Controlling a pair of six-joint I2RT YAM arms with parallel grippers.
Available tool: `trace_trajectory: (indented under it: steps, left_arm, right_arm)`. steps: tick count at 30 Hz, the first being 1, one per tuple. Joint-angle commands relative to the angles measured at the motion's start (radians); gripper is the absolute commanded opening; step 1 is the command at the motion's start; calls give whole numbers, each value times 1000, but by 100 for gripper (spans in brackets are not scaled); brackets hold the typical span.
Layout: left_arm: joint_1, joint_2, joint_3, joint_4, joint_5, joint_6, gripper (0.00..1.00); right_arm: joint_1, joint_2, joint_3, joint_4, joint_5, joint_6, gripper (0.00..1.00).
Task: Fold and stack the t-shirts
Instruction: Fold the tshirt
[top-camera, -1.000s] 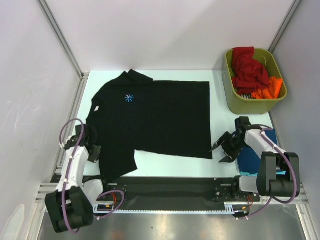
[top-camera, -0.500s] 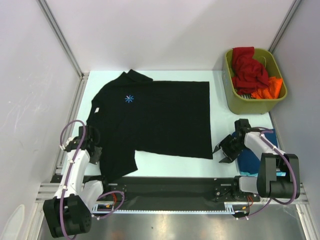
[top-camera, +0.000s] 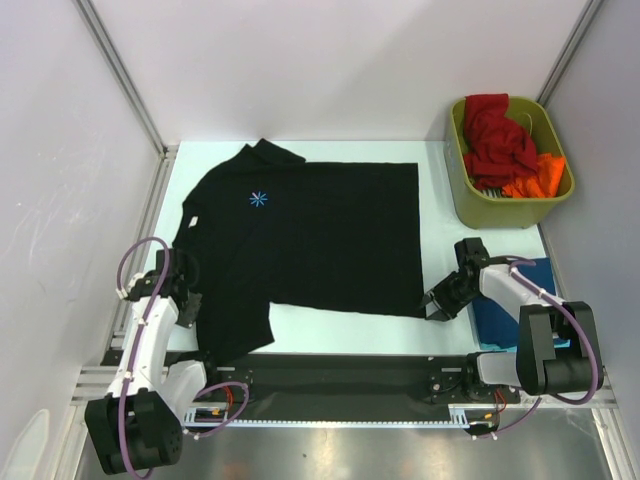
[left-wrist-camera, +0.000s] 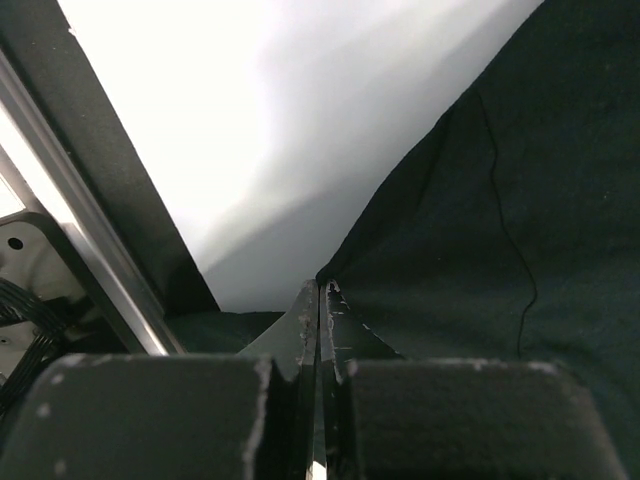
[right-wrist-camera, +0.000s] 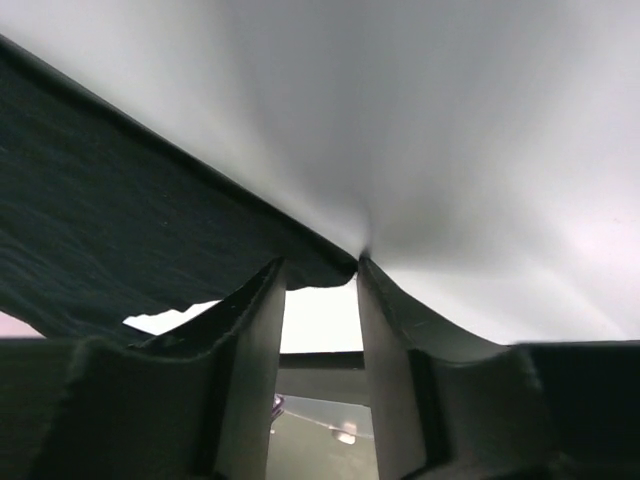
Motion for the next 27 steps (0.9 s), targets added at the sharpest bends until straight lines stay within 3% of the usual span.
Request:
trace_trajectory:
  steps: [1, 5, 6, 7, 10, 19, 27]
  left_arm:
    - [-7, -10, 36, -41, -41, -11, 0]
    - [-7, -13, 39, -46, -48, -18, 0]
    - [-7, -15, 41, -44, -48, -18, 0]
    - [-7, -13, 43, -47, -55, -18, 0]
    - [-7, -18, 64, -75, -75, -18, 0]
    - [-14, -49, 139, -150, -138, -11, 0]
    - [-14, 45, 210, -94, -141, 56, 0]
  right_arm:
    - [14, -1, -26, 25, 97, 47, 37]
    - [13, -4, -49, 39, 116, 50, 26]
    - [14, 8, -49, 50, 113, 44, 21]
    - [16, 12, -51, 53, 113, 37, 11]
    - [14, 20, -48, 47, 107, 3, 0]
    - [30, -47, 47, -83, 94, -173, 0]
    - [33, 51, 191, -97, 76, -307, 0]
